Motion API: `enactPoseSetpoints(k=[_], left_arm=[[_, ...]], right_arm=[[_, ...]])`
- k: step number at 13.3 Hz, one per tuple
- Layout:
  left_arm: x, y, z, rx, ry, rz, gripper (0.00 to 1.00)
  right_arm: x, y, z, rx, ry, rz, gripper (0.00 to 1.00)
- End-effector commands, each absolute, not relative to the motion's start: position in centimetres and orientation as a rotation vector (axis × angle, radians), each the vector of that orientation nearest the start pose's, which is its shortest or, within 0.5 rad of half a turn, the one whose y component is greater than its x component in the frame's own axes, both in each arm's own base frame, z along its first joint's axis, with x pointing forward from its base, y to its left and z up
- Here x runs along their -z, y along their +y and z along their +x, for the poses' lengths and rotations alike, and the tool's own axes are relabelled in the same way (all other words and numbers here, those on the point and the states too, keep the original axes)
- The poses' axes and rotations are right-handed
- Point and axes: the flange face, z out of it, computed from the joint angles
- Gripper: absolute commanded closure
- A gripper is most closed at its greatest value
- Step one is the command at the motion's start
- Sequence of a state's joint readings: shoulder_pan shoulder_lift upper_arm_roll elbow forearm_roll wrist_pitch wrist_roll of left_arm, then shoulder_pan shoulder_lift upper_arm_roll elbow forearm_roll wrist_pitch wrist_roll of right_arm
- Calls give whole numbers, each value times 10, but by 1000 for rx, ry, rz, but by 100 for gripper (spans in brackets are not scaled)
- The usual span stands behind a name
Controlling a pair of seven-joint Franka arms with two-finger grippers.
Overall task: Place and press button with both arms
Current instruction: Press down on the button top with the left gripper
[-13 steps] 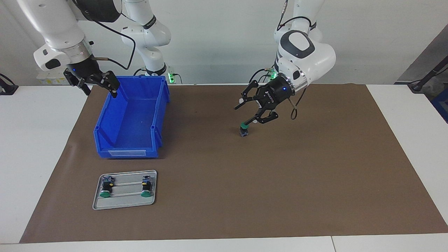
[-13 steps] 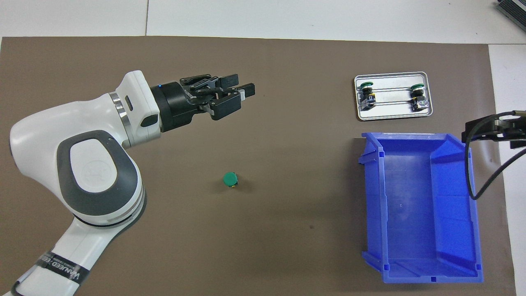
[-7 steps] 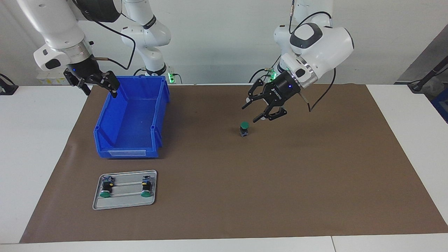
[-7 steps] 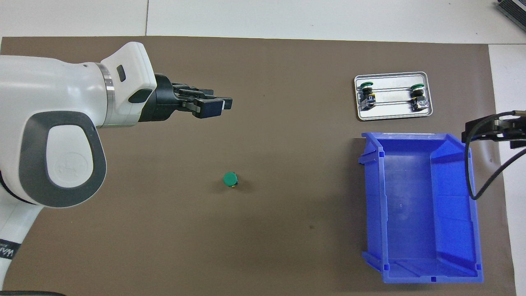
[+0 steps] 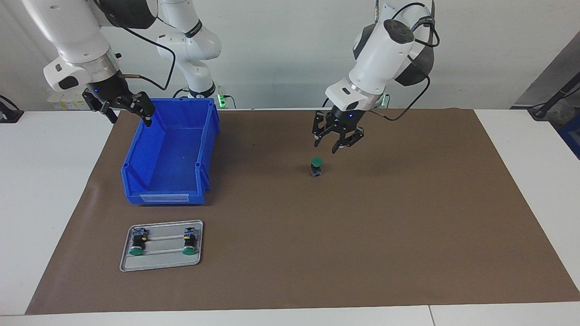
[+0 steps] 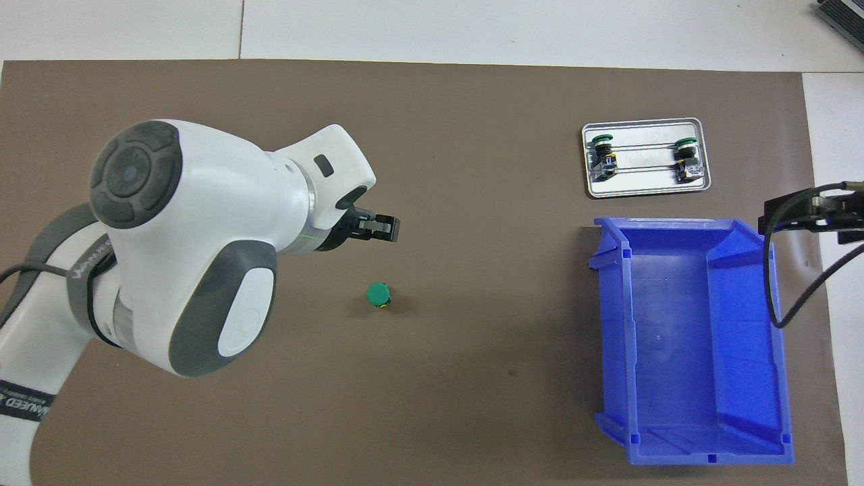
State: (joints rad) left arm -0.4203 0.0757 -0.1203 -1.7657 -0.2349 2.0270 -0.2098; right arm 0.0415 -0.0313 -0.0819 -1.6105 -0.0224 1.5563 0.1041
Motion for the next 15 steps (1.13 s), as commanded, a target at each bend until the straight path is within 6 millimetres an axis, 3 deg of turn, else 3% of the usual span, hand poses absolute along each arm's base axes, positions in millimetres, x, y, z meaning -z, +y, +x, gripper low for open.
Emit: enactPoseSetpoints(k=[1, 3, 6, 10, 15], left_arm=[[-498, -325, 487, 46, 255, -3327, 66], [-484, -325, 487, 18, 229, -3316, 75], [-458, -319, 479, -28, 212, -3299, 97], [-427, -316, 477, 4, 187, -3303, 99], [-407, -314, 474, 55, 174, -3312, 100]], right_arm=[[-622, -30, 536, -44, 189, -3152, 0], [-622, -30, 536, -44, 189, -3152, 0], [-621, -30, 536, -46, 189, -3152, 0], [-622, -31, 536, -44, 191, -3152, 0], [-620, -31, 535, -48, 189, -3152, 0]])
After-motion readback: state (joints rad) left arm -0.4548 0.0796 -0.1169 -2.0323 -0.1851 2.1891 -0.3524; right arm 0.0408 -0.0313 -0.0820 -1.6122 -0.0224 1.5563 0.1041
